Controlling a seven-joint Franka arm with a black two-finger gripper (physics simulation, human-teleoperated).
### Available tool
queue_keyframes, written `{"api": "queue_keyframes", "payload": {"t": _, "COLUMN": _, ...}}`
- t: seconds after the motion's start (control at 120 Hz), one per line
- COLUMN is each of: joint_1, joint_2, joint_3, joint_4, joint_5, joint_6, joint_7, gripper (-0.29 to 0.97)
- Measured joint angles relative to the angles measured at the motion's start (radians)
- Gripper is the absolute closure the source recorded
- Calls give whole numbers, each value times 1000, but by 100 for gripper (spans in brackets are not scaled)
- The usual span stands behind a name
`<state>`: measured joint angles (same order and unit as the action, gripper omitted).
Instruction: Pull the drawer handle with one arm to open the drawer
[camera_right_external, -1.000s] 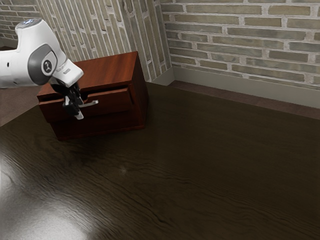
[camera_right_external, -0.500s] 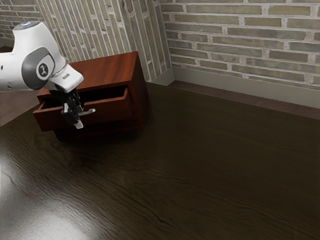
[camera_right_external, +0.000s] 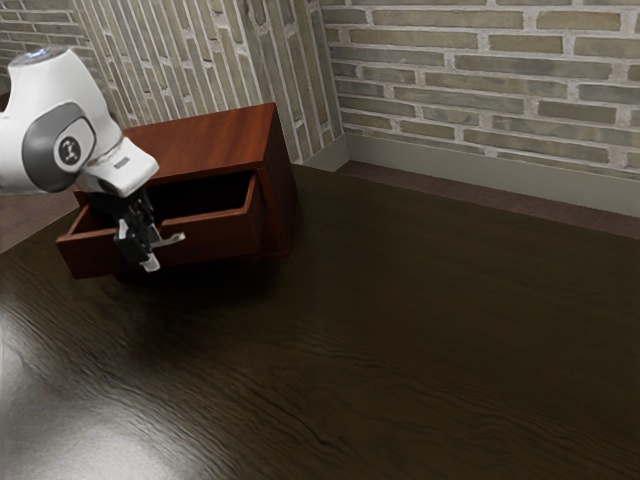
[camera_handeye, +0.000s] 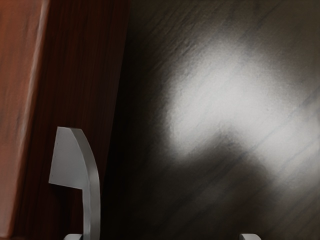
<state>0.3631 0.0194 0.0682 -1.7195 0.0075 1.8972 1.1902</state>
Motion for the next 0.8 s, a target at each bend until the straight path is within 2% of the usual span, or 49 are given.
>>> {"api": "queue_keyframes", "payload": {"t": 0.267, "joint_1": 13, "joint_2": -79, "joint_3": -25, "joint_4": -94, "joint_5": -1, "joint_6": 6, "joint_7": -15, "gripper": 28}}
{"api": "queue_keyframes", "payload": {"t": 0.333, "joint_1": 16, "joint_2": -101, "joint_3": -32, "joint_4": -112, "joint_5": -1, "joint_6": 7, "joint_7": -18, "gripper": 31}}
{"api": "queue_keyframes", "payload": {"t": 0.375, "joint_1": 13, "joint_2": -122, "joint_3": -39, "joint_4": -118, "joint_5": -1, "joint_6": 7, "joint_7": -20, "gripper": 34}}
{"api": "queue_keyframes", "payload": {"t": 0.55, "joint_1": -10, "joint_2": -219, "joint_3": -74, "joint_4": -116, "joint_5": 0, "joint_6": -5, "joint_7": -27, "gripper": 30}}
{"api": "queue_keyframes", "payload": {"t": 0.633, "joint_1": -17, "joint_2": -271, "joint_3": -89, "joint_4": -104, "joint_5": -3, "joint_6": -25, "joint_7": -31, "gripper": 27}}
{"api": "queue_keyframes", "payload": {"t": 0.733, "joint_1": -41, "joint_2": -286, "joint_3": -104, "joint_4": -61, "joint_5": -18, "joint_6": -81, "joint_7": -37, "gripper": 17}}
{"api": "queue_keyframes", "payload": {"t": 0.8, "joint_1": -100, "joint_2": -286, "joint_3": -123, "joint_4": -44, "joint_5": -33, "joint_6": -119, "joint_7": -42, "gripper": 12}}
